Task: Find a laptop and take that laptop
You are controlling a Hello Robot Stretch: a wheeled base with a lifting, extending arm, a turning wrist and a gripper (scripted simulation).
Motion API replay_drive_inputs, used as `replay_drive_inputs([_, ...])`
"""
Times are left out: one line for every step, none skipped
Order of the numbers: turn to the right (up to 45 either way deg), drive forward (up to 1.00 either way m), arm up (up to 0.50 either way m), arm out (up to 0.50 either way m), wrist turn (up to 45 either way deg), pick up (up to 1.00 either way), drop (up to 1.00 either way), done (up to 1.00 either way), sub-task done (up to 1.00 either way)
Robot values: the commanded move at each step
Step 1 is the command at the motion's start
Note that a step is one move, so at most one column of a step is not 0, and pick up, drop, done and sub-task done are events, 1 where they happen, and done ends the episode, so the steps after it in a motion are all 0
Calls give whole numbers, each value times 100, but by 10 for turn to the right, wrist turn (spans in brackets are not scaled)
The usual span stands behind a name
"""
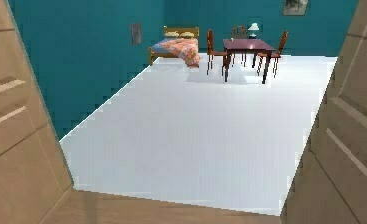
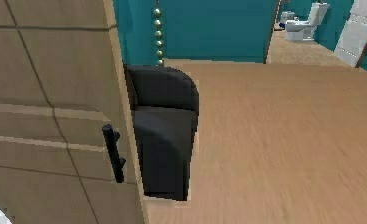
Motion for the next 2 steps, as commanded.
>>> replay_drive_inputs([60,0,0,0,0,0,0,0,0])
replay_drive_inputs([30,0,0,0,0,0,0,0,0])
